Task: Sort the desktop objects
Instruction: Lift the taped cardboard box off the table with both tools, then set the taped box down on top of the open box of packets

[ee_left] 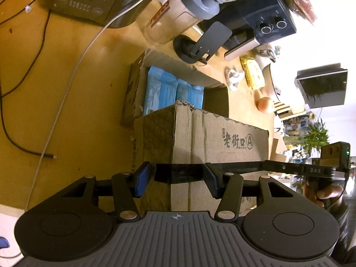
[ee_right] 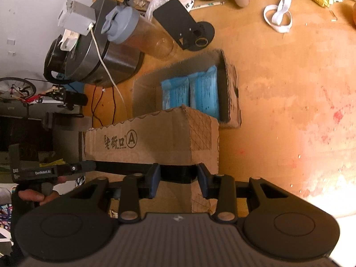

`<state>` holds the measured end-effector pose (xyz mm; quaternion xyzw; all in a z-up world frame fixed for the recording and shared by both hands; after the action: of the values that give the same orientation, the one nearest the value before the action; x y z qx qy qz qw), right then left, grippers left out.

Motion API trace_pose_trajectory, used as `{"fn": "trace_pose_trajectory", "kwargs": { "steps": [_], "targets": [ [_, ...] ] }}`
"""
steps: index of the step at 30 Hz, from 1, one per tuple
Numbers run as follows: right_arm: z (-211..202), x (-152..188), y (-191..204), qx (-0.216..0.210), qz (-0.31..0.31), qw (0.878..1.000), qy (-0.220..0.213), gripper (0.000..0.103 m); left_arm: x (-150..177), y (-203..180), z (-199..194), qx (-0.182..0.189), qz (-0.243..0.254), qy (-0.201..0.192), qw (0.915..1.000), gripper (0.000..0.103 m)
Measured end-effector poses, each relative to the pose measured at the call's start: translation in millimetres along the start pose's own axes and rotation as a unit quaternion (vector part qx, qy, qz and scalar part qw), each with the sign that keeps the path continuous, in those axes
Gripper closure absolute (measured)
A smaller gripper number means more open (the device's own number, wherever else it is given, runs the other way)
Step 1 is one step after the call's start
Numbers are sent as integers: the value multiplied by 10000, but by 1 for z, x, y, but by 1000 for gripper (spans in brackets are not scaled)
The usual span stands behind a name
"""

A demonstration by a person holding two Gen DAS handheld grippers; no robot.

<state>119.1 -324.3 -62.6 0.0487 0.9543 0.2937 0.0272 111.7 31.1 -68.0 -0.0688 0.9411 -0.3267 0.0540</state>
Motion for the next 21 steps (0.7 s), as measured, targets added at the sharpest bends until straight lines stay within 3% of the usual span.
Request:
{"fn": "trace_pose_trajectory", "kwargs": {
  "steps": [21],
  "targets": [
    [6, -74, 3, 89, 207, 9991, -349, 72, -86, -9, 16, 39, 168, -45, 9998, 53]
  ]
}}
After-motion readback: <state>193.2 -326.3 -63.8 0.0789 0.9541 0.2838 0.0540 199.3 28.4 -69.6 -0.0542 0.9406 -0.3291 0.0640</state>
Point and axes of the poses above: each gripper's, at about its wrist camera, not at the fingertips, and z roughly the way its jaws point, y to its left, x to its underside, the point moved 2 cm from there along z, roughly the way its jaws point, and after that the axes turned 2 degrees about x, right-handed, at the moved point
